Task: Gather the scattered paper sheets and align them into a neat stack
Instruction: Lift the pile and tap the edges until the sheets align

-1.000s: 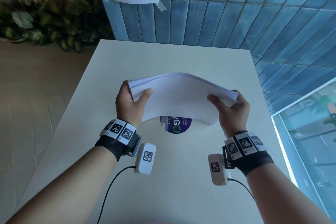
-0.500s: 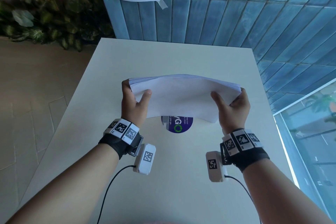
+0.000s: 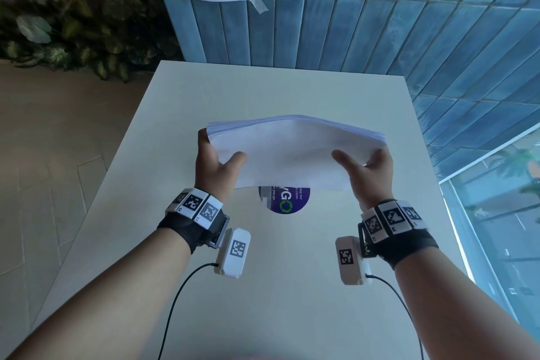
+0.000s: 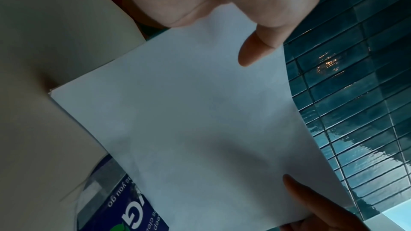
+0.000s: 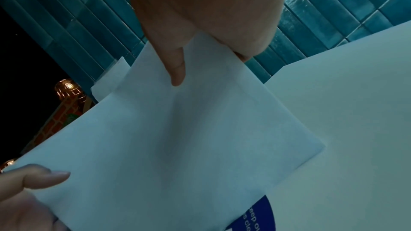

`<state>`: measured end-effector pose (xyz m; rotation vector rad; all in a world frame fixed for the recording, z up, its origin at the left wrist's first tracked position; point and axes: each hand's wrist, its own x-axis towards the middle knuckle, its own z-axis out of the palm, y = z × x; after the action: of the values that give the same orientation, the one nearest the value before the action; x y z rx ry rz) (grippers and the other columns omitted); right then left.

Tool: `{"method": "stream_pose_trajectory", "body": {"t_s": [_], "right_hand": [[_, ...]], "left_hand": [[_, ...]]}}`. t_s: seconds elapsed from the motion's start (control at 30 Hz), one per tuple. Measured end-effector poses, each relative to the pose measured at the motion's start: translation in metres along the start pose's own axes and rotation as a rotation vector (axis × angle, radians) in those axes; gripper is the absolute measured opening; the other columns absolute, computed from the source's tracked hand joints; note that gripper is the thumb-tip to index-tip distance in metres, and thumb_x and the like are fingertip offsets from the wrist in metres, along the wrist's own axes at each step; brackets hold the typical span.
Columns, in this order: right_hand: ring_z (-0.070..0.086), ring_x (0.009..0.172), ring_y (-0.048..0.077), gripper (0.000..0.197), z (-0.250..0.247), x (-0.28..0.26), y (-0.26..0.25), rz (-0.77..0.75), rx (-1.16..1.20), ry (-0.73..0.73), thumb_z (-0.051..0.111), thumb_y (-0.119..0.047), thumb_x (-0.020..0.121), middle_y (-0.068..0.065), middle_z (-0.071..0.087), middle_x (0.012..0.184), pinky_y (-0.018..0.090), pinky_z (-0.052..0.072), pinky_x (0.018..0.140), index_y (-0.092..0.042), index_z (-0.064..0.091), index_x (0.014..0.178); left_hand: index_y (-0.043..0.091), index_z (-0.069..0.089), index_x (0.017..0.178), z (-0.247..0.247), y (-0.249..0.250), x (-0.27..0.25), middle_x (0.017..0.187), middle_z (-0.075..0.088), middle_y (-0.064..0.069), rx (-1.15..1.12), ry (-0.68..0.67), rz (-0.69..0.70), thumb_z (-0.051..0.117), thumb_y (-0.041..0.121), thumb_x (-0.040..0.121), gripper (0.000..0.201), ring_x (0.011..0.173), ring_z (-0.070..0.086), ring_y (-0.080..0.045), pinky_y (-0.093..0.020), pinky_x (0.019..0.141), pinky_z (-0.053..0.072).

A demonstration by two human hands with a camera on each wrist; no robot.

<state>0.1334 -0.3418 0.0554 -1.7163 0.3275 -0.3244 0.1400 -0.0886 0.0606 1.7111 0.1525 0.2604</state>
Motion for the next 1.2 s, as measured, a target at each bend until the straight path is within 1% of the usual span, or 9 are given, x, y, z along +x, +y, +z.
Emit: {"method": "stream_pose_trajectory", "body": {"t_s": [0.07,0.23,0.37,0.53,0.6,0.7,0.93,1.1,1.2], "right_hand": [[0.057,0.055,-0.012,0.024,-0.001,0.0,0.001,-0.011,-0.014,0.007,0.079,-0.004,0.073,-0.021,0.06,0.063,0.003,0.041,0.055,-0.009,0.061,0.087],[0.063,0.065,-0.009,0.034,-0.002,0.0,0.001,-0.015,0.018,0.037,0.08,-0.009,0.073,-0.006,0.068,0.082,0.01,0.049,0.063,-0.004,0.064,0.102],[0.062,0.064,-0.008,0.032,-0.004,-0.001,0.0,-0.029,0.01,0.035,0.081,-0.009,0.073,-0.009,0.067,0.079,0.011,0.049,0.063,-0.007,0.063,0.099],[0.069,0.082,0.01,0.04,-0.003,-0.011,0.013,0.015,0.001,0.032,0.081,-0.004,0.07,0.0,0.071,0.091,0.02,0.054,0.074,-0.005,0.063,0.106],[0.069,0.077,0.003,0.037,-0.002,-0.012,0.014,0.023,0.003,0.032,0.081,-0.004,0.07,-0.004,0.07,0.088,0.021,0.054,0.074,-0.007,0.064,0.103],[0.067,0.072,-0.003,0.036,-0.001,-0.009,0.009,-0.003,0.02,0.059,0.081,-0.005,0.071,-0.002,0.071,0.087,0.017,0.053,0.071,-0.003,0.066,0.103],[0.068,0.083,0.018,0.037,-0.001,-0.013,0.024,0.044,-0.023,0.019,0.079,-0.003,0.072,0.006,0.071,0.094,0.008,0.05,0.067,-0.002,0.064,0.106],[0.066,0.08,0.007,0.035,-0.001,-0.011,0.027,0.057,-0.039,0.015,0.078,-0.004,0.073,0.005,0.07,0.093,0.006,0.049,0.065,-0.002,0.065,0.105],[0.066,0.081,0.004,0.034,-0.001,-0.013,0.03,0.075,-0.055,0.007,0.078,-0.005,0.074,0.003,0.07,0.092,0.005,0.049,0.066,-0.004,0.065,0.105]], "left_hand": [[0.016,0.05,0.115,0.0,0.0,0.001,0.103,0.062,0.014,0.003,-0.008,0.003,0.066,0.005,0.068,0.051,0.096,0.061,0.001,-0.027,0.095,0.046],[0.014,0.056,0.109,-0.004,-0.001,0.006,0.105,0.068,-0.005,-0.016,0.016,-0.029,0.067,0.013,0.071,0.04,0.103,0.065,-0.023,-0.05,0.098,0.048],[0.013,0.055,0.112,-0.006,-0.003,0.008,0.11,0.068,-0.009,0.007,0.003,-0.013,0.068,0.02,0.071,0.043,0.107,0.064,-0.026,-0.053,0.099,0.047],[0.013,0.053,0.119,-0.006,-0.014,0.001,0.116,0.066,-0.007,0.063,-0.041,-0.05,0.071,0.026,0.069,0.055,0.111,0.062,-0.021,-0.05,0.101,0.046],[0.01,0.054,0.12,-0.005,-0.016,0.001,0.115,0.067,-0.007,0.079,-0.036,-0.042,0.07,0.025,0.073,0.052,0.109,0.064,-0.02,-0.048,0.1,0.048],[0.008,0.055,0.12,-0.006,-0.013,0.004,0.114,0.068,-0.007,0.072,-0.016,0.006,0.07,0.024,0.076,0.049,0.109,0.064,-0.019,-0.045,0.1,0.048],[0.007,0.054,0.12,-0.005,-0.033,-0.003,0.114,0.067,-0.006,0.14,-0.035,-0.046,0.072,0.019,0.078,0.047,0.106,0.064,-0.016,-0.035,0.098,0.048],[0.007,0.057,0.117,-0.006,-0.037,0.0,0.11,0.069,-0.006,0.152,-0.032,-0.054,0.07,0.025,0.077,0.045,0.102,0.065,-0.015,-0.026,0.093,0.048],[0.007,0.056,0.117,-0.008,-0.042,-0.001,0.109,0.067,-0.002,0.177,-0.044,-0.071,0.072,0.017,0.081,0.041,0.097,0.063,-0.004,-0.009,0.086,0.044]]}}
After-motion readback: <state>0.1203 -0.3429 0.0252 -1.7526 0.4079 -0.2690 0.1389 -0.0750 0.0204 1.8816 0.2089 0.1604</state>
